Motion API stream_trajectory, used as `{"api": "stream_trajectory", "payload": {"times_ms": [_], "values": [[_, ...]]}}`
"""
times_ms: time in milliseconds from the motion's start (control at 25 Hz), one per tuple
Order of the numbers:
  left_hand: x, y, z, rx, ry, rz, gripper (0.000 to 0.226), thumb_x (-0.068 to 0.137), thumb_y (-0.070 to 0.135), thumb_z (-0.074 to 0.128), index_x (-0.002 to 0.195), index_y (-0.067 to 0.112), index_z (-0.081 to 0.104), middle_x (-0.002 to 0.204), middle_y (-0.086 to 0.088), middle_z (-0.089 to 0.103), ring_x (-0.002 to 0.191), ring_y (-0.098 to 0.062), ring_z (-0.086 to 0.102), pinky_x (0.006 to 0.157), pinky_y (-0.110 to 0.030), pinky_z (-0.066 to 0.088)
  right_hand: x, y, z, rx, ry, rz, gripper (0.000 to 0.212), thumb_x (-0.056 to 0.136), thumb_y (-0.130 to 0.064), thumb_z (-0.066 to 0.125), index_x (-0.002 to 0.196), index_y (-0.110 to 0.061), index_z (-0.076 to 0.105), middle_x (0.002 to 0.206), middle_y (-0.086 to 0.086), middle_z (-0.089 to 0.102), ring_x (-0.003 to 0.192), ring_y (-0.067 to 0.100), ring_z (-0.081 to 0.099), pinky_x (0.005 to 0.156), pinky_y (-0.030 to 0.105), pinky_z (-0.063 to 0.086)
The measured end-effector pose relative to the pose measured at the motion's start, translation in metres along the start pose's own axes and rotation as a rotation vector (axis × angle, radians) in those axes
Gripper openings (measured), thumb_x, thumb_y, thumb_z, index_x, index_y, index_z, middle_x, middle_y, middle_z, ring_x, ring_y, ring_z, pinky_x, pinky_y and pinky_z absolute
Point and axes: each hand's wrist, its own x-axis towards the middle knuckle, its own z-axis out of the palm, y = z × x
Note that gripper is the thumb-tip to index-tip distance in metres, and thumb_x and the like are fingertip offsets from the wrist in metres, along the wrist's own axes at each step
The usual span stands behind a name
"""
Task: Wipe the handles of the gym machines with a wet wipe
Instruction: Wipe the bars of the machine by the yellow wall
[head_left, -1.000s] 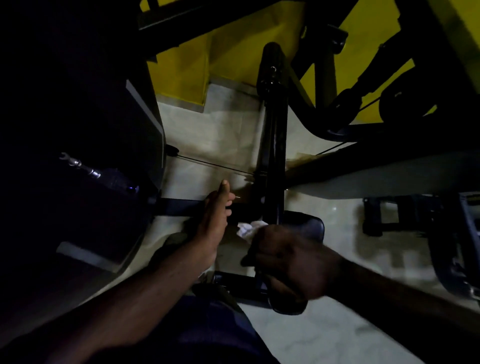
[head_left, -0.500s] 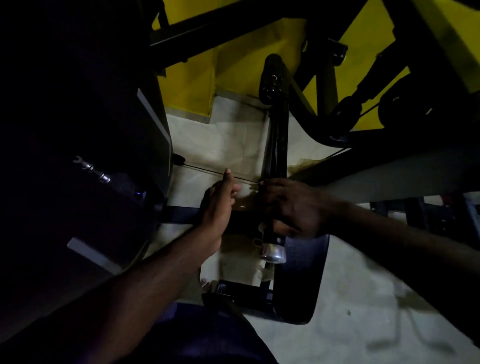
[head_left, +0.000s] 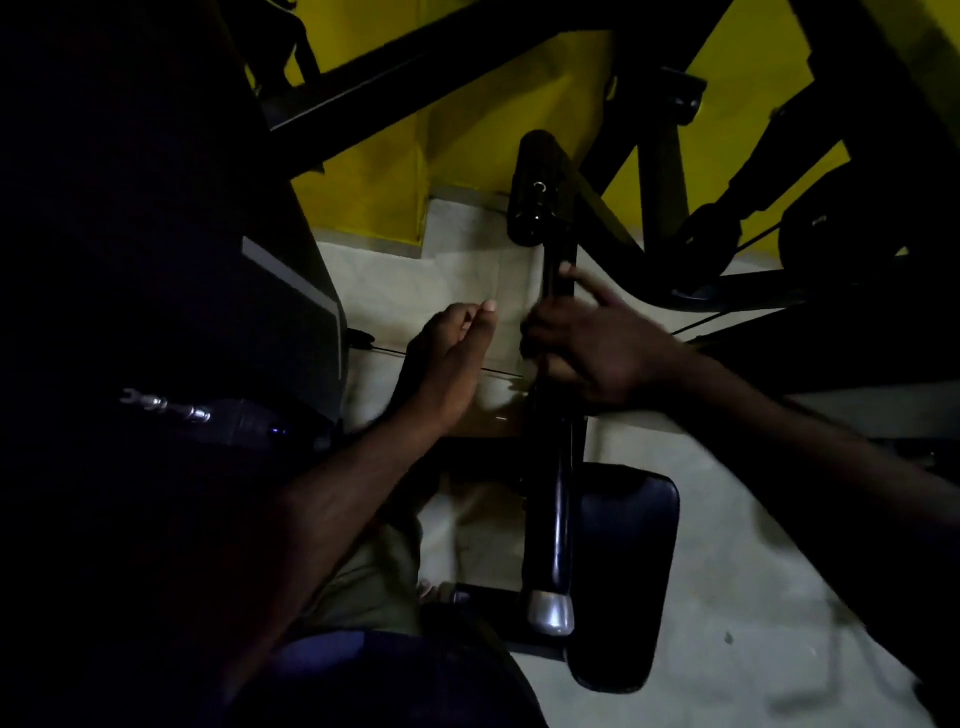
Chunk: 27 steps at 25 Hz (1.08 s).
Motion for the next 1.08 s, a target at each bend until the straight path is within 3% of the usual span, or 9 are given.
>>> {"api": "stream_trajectory", "payload": {"times_ms": [120,200,320,440,520,680,800,920,1080], "values": [[0.040,0.018,0.003,0.126,0.003,0.151,0.048,0.100,0.054,0.048,0.127,0.021,0.068,0.130,-0.001,0.067,0.120,-0.017,0.061,0.094,-0.023,0.042,0.026,0.037,0.010,0.097,0.105,0.276,0.041,0.103,-0.038,0.036,0.130,-0.021,0.062,0.143,0.004,0.056,0.145,0.020,0.042,0.125,0.058,0.011],[0.065,0.027,0.003,0.192,0.009,0.226,0.045,0.104,0.049,0.047,0.134,0.019,0.064,0.140,-0.001,0.062,0.129,-0.016,0.056,0.100,-0.021,0.039,0.006,0.004,0.016,0.352,0.203,0.342,0.040,0.101,-0.025,0.047,0.138,-0.014,0.059,0.156,0.009,0.046,0.152,0.022,0.034,0.124,0.052,0.022],[0.094,0.035,0.006,0.298,-0.051,0.357,0.048,0.108,0.044,0.045,0.148,0.020,0.053,0.161,0.000,0.042,0.148,-0.014,0.038,0.115,-0.024,0.032,-0.031,-0.076,0.014,0.688,0.257,0.433,0.056,0.102,-0.007,0.049,0.157,-0.011,0.040,0.170,0.005,0.022,0.159,0.017,0.013,0.128,0.034,0.018],[0.123,0.041,0.012,0.464,-0.180,0.609,0.049,0.110,0.035,0.044,0.153,0.013,0.048,0.168,-0.004,0.030,0.156,-0.018,0.025,0.124,-0.029,0.025,0.007,-0.069,0.020,0.760,0.339,0.630,0.066,0.102,0.000,0.045,0.161,0.003,0.015,0.171,0.020,0.002,0.160,0.031,0.000,0.129,0.043,0.015],[0.146,0.040,0.015,0.579,-0.256,0.781,0.049,0.110,0.029,0.041,0.153,0.005,0.045,0.167,-0.011,0.030,0.157,-0.026,0.023,0.128,-0.043,0.024,0.044,-0.035,0.023,0.852,0.387,0.788,0.071,0.096,-0.003,0.042,0.156,0.015,0.009,0.167,0.032,0.000,0.157,0.042,0.003,0.128,0.047,0.017],[0.172,0.030,0.011,0.769,-0.304,0.951,0.056,0.110,0.025,0.040,0.160,0.003,0.029,0.170,-0.014,0.023,0.159,-0.032,0.013,0.123,-0.058,0.026,0.026,-0.062,0.018,1.061,0.475,0.922,0.062,0.106,-0.013,0.042,0.162,-0.003,0.018,0.168,0.016,0.024,0.154,0.023,0.027,0.124,0.019,0.021],[0.174,0.028,0.012,0.769,-0.324,1.007,0.060,0.107,0.021,0.046,0.160,-0.001,0.026,0.168,-0.018,0.023,0.159,-0.036,0.011,0.124,-0.057,0.024,0.006,-0.092,0.003,1.295,0.510,1.085,0.042,0.110,-0.030,0.047,0.151,-0.026,0.045,0.133,-0.005,0.064,0.123,0.007,0.059,0.105,0.031,0.046],[0.178,0.028,0.008,0.772,-0.364,1.016,0.061,0.106,0.018,0.048,0.159,-0.002,0.026,0.168,-0.019,0.023,0.159,-0.038,0.010,0.123,-0.058,0.024,0.051,-0.024,0.015,1.717,0.509,1.125,0.028,0.109,-0.039,0.047,0.114,-0.019,0.066,0.102,0.001,0.075,0.092,0.019,0.072,0.087,0.041,0.056],[0.181,0.027,0.003,0.736,-0.454,1.058,0.071,0.093,0.007,0.044,0.159,-0.006,0.021,0.168,-0.023,0.018,0.158,-0.043,0.007,0.122,-0.063,0.023,0.069,0.030,0.012,2.169,0.465,1.081,0.050,0.105,-0.041,0.055,0.129,0.002,0.063,0.089,0.011,0.074,0.074,0.027,0.067,0.070,0.034,0.054]]}}
